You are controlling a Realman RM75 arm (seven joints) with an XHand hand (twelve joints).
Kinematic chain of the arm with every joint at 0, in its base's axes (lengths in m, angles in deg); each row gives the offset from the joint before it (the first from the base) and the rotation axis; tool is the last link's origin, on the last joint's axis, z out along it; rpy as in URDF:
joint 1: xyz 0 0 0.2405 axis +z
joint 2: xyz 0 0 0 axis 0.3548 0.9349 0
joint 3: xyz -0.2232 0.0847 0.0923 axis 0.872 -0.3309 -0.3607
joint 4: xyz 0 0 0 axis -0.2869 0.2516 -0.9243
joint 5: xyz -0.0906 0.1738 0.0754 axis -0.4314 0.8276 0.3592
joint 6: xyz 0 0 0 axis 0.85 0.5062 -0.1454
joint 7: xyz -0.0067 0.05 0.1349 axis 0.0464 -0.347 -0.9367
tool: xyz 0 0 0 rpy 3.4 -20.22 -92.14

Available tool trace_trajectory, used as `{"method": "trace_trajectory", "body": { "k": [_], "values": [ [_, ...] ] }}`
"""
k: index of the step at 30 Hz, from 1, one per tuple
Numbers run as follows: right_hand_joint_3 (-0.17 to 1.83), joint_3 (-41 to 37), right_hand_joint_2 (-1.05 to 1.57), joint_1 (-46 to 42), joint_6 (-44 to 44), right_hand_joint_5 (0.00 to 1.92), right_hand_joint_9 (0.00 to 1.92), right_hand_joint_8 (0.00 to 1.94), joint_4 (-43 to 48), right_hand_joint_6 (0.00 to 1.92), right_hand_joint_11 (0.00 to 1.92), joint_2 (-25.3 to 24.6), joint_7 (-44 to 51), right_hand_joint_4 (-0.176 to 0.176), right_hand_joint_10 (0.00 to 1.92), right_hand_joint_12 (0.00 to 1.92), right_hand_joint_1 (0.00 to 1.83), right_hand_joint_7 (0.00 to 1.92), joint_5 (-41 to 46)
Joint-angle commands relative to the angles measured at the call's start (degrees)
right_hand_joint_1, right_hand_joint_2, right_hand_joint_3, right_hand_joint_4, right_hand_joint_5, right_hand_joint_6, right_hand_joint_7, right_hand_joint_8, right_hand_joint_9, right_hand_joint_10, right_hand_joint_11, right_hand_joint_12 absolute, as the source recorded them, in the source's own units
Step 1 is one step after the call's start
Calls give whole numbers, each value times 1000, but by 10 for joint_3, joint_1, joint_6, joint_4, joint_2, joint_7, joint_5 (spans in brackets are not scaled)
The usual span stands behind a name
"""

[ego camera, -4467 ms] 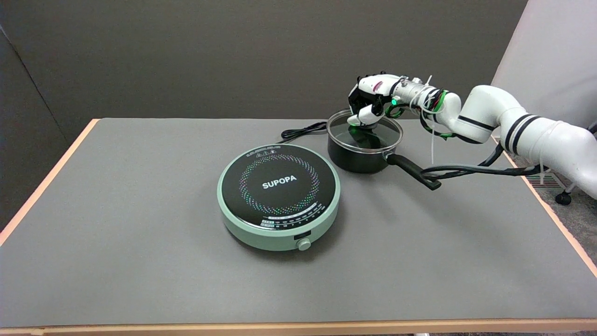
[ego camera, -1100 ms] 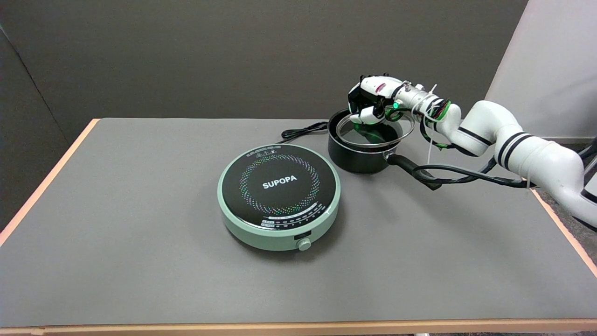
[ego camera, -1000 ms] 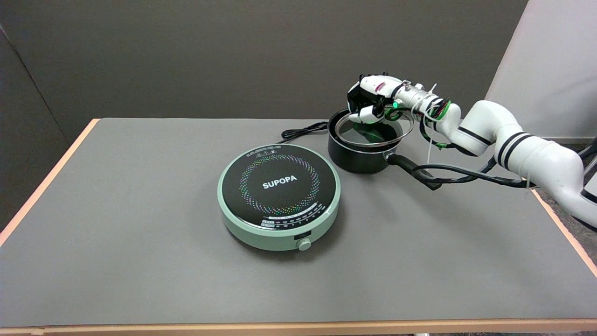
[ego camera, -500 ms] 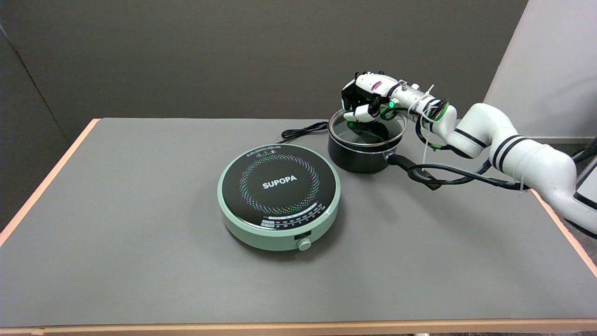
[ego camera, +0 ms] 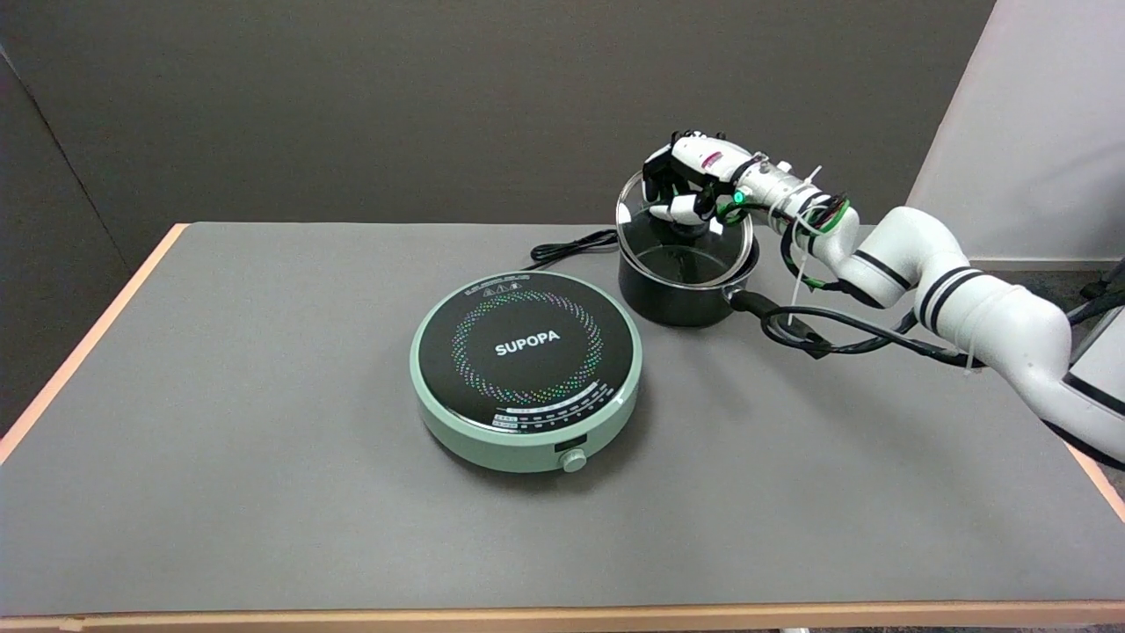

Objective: Place the pot lid onto the pot.

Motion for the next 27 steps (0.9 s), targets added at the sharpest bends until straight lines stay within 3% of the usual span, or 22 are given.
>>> {"method": "trace_trajectory", "body": {
  "k": [1,9,10,11,12,13,14,15,23,27],
  "values": [
    [106,-35,1160,-25,-24,682,770,1209,25,1376,0,-12,7,-54,1886,1921,1188,920,3],
    [110,-31,1170,-30,-18,661,771,1234,25,1407,36,-9,3,-56,1886,1921,1179,904,3],
    [66,-29,1190,-32,-17,664,780,1228,25,1402,18,-9,2,-54,1865,1921,1178,907,3],
    [55,-28,1174,-33,-17,696,801,1148,25,1366,27,-8,1,-50,1725,1921,1189,944,3],
    [393,-28,955,-34,-14,729,850,875,25,1083,79,-8,0,46,1437,1921,1053,962,3],
    [797,-28,705,-35,-9,726,894,582,25,684,132,-8,-5,176,1123,1921,833,928,3],
    [796,-28,699,-36,-5,716,898,510,24,575,191,-8,-8,176,903,1921,801,914,3],
    [806,-28,694,-36,-3,706,886,475,24,519,244,-7,-11,176,836,1921,779,903,3],
    [827,-32,685,-36,-3,654,834,370,24,375,434,-6,-12,176,717,1825,675,846,3],
    [827,-34,671,-36,-4,632,812,315,25,339,560,-5,-12,176,651,1584,609,806,3]
  ]
}}
